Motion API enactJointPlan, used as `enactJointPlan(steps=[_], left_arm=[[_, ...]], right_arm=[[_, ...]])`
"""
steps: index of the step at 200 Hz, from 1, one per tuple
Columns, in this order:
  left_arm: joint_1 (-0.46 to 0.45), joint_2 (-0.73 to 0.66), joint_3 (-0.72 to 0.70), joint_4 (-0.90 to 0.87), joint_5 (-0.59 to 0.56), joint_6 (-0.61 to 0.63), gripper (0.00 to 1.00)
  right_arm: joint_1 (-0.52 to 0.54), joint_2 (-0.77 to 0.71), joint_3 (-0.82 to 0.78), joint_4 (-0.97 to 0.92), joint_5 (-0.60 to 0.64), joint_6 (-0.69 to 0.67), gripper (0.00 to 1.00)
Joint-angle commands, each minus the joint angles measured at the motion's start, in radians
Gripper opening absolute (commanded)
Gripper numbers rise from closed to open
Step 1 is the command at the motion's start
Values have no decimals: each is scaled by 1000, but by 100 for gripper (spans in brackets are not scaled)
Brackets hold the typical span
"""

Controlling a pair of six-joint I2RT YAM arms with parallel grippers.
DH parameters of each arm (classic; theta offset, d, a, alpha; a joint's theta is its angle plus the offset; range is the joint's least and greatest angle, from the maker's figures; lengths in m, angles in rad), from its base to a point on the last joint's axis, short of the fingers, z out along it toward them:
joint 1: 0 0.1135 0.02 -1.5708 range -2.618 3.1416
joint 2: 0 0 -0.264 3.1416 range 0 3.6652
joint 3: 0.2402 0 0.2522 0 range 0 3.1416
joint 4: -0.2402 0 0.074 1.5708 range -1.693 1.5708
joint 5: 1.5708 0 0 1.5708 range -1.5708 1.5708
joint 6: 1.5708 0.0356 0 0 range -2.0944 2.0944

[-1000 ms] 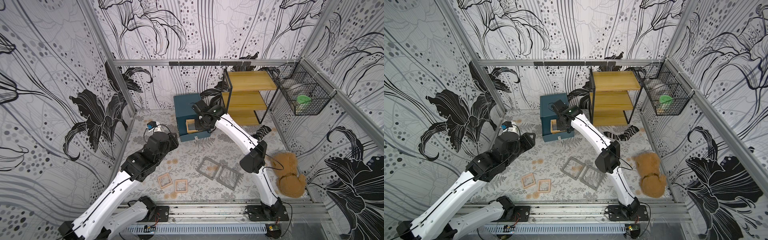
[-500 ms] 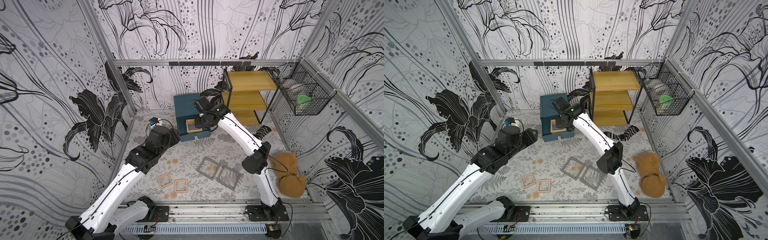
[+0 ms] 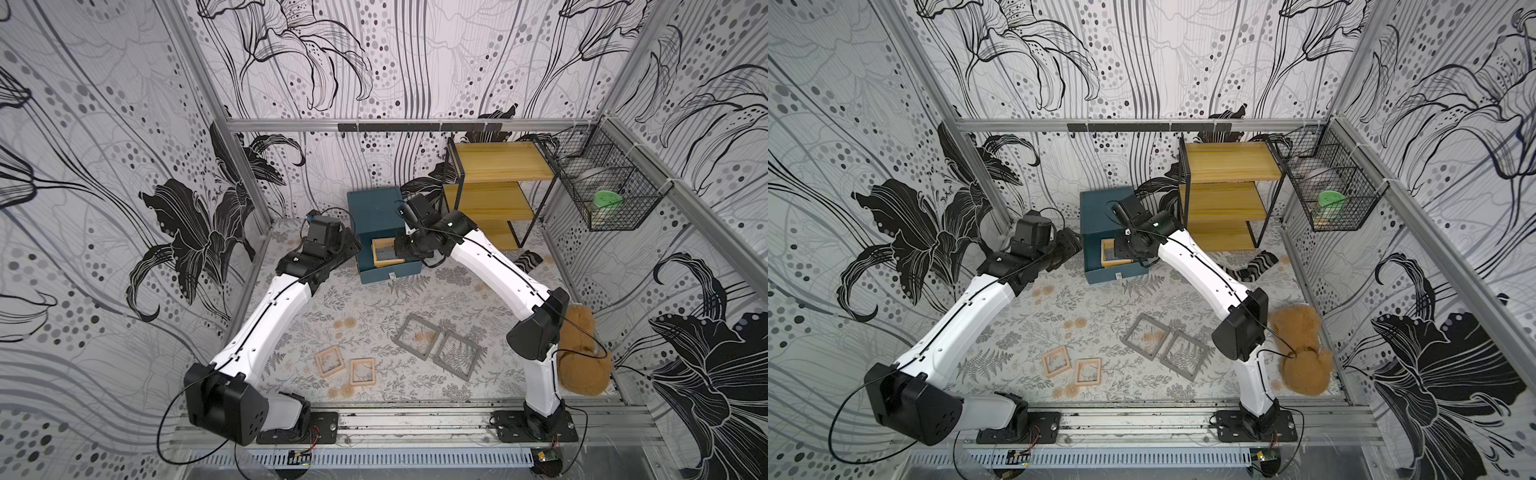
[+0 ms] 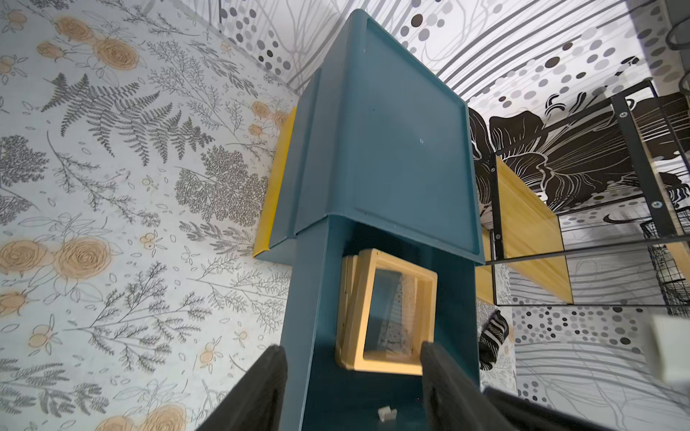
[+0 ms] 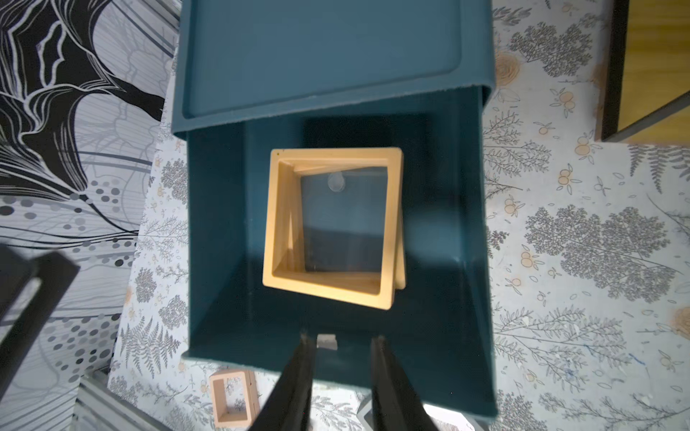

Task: Place the brooch boxes into the drawer by color
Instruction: Close the drawer in the storage box.

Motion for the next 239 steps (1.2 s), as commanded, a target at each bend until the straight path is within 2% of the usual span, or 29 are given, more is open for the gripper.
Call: enactJointPlan(steps=[1,57,113,152,192,239], left_arm=[[24,60,73,57,37,48,63],[86,241,217,54,72,99,60],[111,390,347,31,101,150,54],[114,415,353,27,97,166,48],[116,418,325,45,103,162,41],[116,425,311,58,112,169,36]], right_arm=[[2,-60,-43,70,-44,39,30],[1,-160,-175,150,-131,101,30],[2,-307,-422,287,-247,202,30],[-5,-403,-625,405,-335,296,31],[-10,-453,-756,509,-375,383,30],[-17,-498,-896,614,-346,501,25]])
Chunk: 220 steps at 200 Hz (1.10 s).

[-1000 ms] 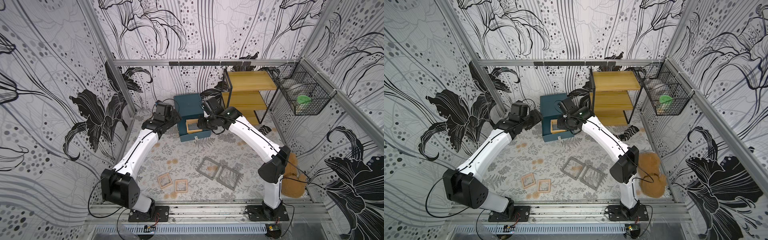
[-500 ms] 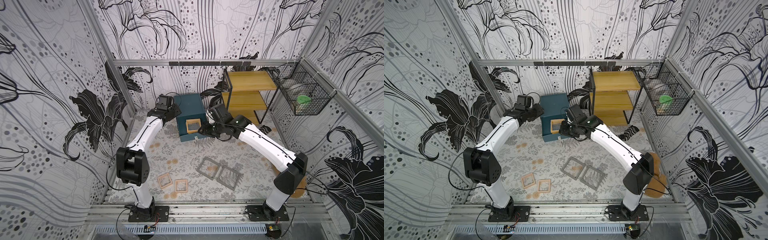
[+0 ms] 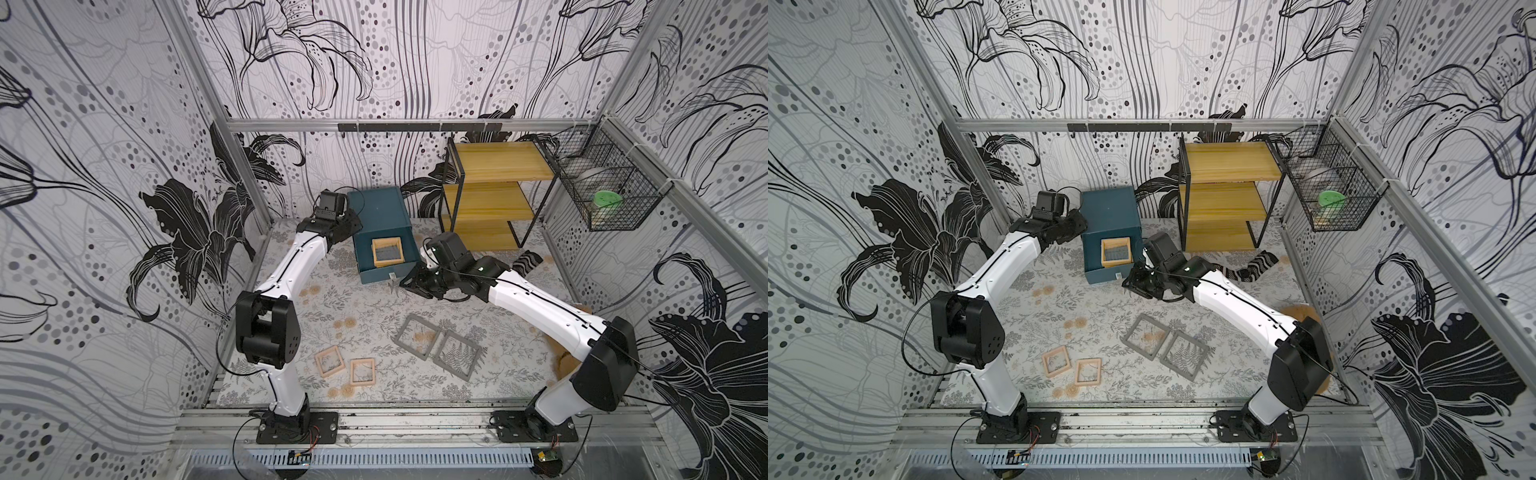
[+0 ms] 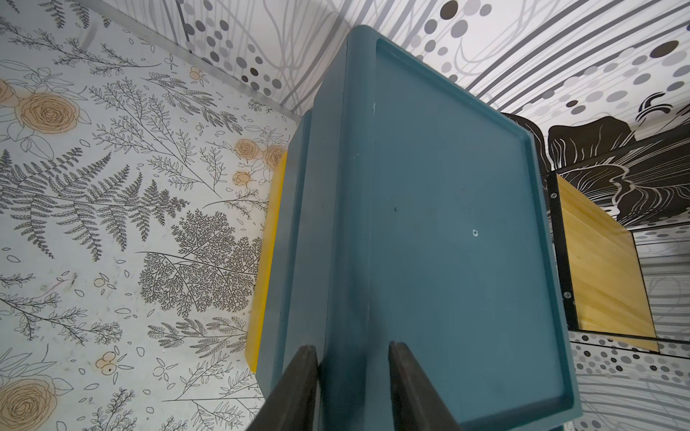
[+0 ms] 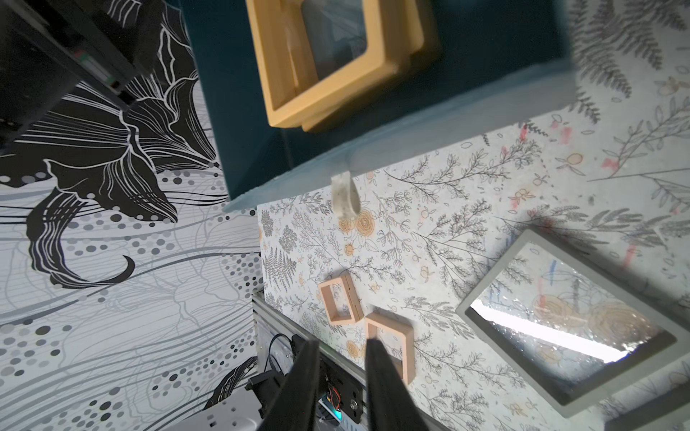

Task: Place the brooch boxes into the drawer by color
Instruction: Close the drawer in the storage box.

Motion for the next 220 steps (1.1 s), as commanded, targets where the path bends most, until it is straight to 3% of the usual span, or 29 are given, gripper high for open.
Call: enactJointPlan(steps=[1,111,220], left_arm=[[6,8,-14,40,12,22,36],[7,5,-47,11,-31,46,34],[6,-14,-70,28,-19,50,34]], right_arm=[[-10,-45,-59,100,4,92,25],[-24,-31,-150,238,61,245,23],[-43,52,-98,295,83,233,23]])
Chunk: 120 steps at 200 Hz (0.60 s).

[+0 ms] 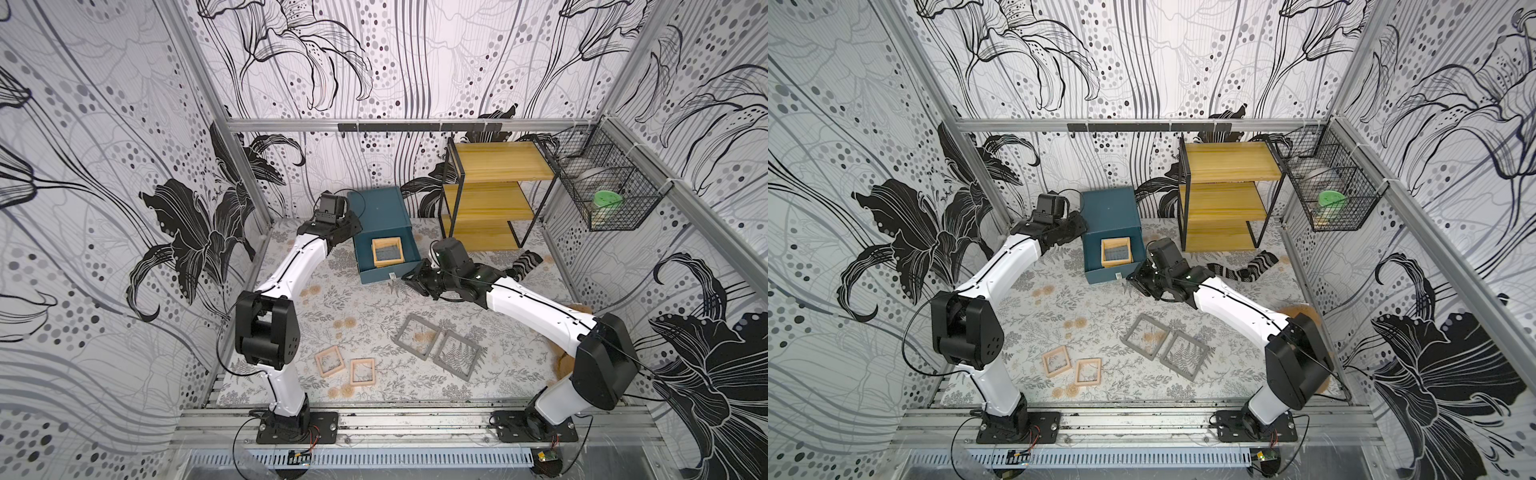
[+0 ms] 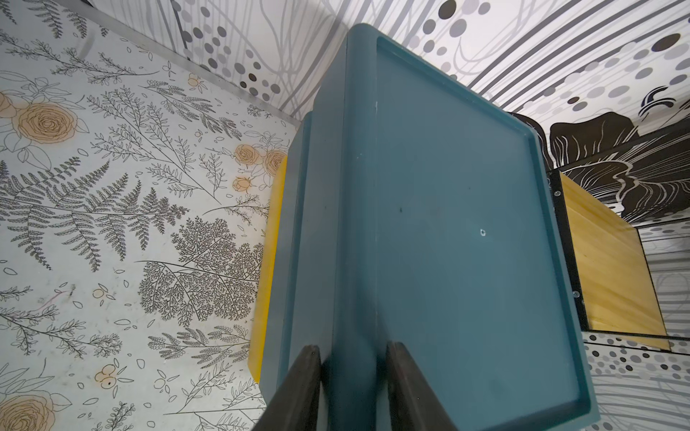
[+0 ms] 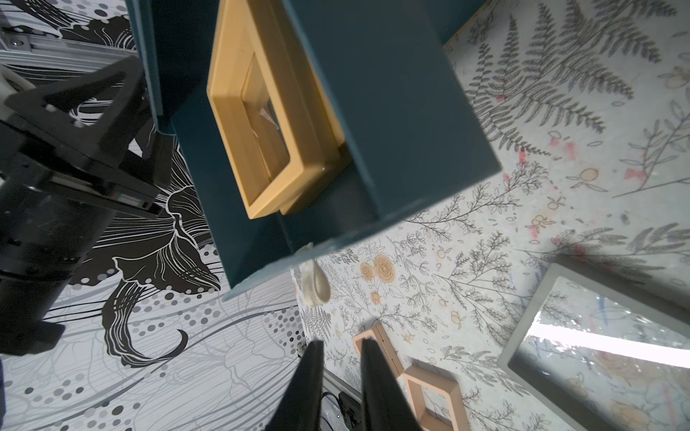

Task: Place the brooch boxes into the drawer by color
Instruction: Close the drawer in the storage box.

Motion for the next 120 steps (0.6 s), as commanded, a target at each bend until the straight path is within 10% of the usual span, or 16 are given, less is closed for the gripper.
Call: enactJointPlan(steps=[1,120], left_arm=[[5,-7,-22,-27,-3,28,34],[5,2,-1,-31,6,28,33]], right_arm=[[-7,33,37,29,27,8,23],[-28,152,148,54,59,4,22]])
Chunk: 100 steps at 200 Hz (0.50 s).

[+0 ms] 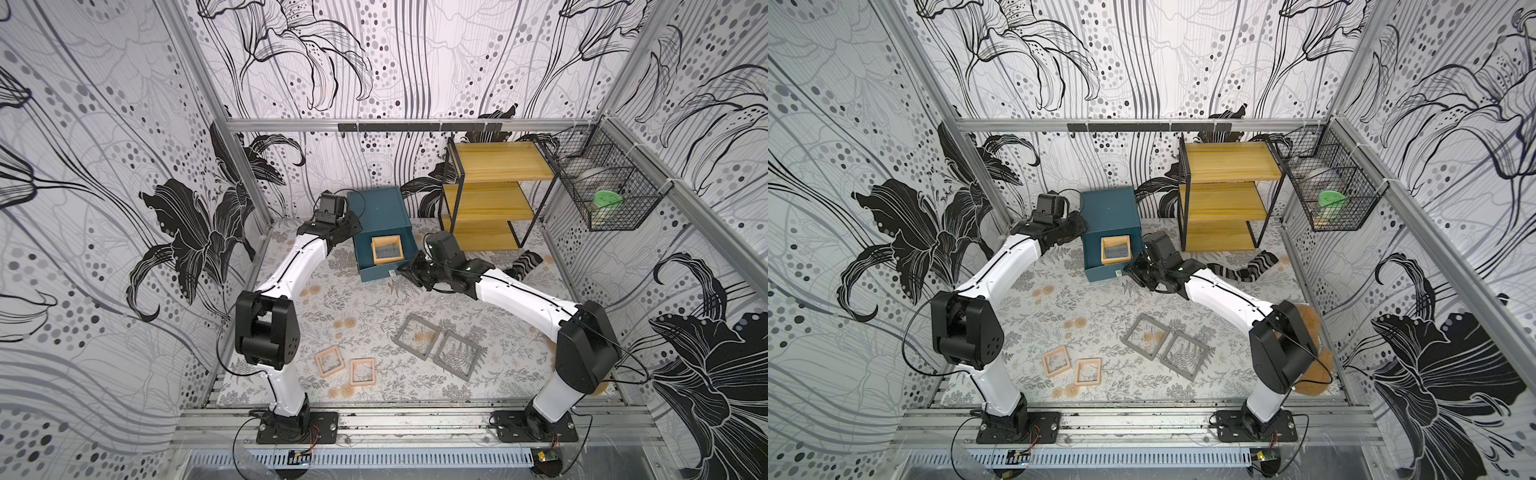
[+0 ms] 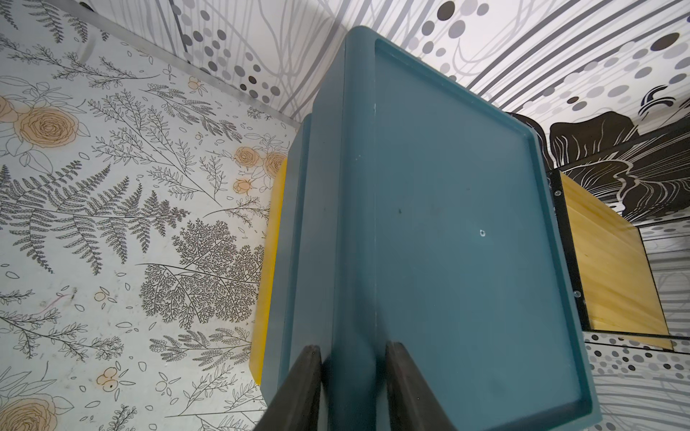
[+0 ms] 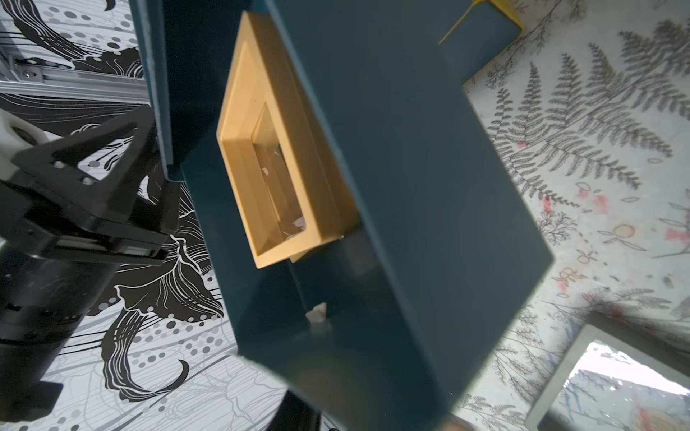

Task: Place the brooch boxes into the drawer by color
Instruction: Close the drawer in the storage box.

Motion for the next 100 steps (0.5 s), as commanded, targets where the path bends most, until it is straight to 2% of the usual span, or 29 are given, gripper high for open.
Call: enactJointPlan(steps=[1,100], left_arm=[[5,2,-1,-35,6,21,33],[3,-4,-27,-23,15,12,32]], right_arm=[[-14,36,46,21,28,4,22],[-48,148,172,32,30,8,21]])
